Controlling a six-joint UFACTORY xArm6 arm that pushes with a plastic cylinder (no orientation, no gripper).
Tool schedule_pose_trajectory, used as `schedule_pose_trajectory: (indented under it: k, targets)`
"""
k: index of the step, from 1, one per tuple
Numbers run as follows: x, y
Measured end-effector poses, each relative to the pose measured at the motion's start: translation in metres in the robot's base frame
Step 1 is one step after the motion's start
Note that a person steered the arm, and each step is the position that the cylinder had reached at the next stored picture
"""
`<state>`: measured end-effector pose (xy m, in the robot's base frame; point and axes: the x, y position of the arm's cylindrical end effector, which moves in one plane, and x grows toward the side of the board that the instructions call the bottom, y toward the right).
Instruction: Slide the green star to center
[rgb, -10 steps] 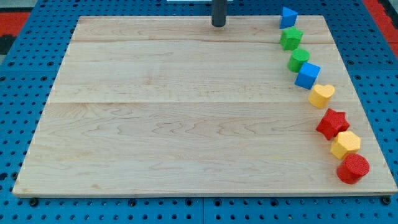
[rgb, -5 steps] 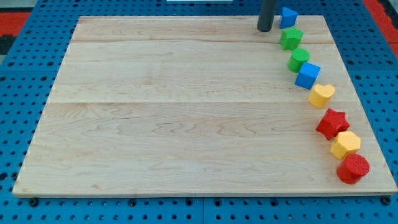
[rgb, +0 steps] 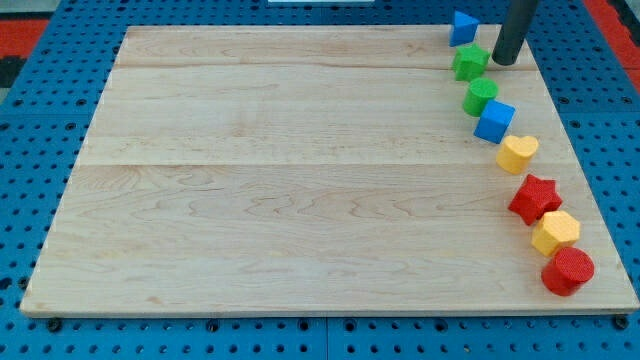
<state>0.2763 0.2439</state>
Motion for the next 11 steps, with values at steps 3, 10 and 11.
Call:
schedule_pose_trajectory:
  k: [3,10,11]
  targets:
    - [0.002,-0.063]
    - [-0.013,-0.135]
    - [-0.013,-0.157]
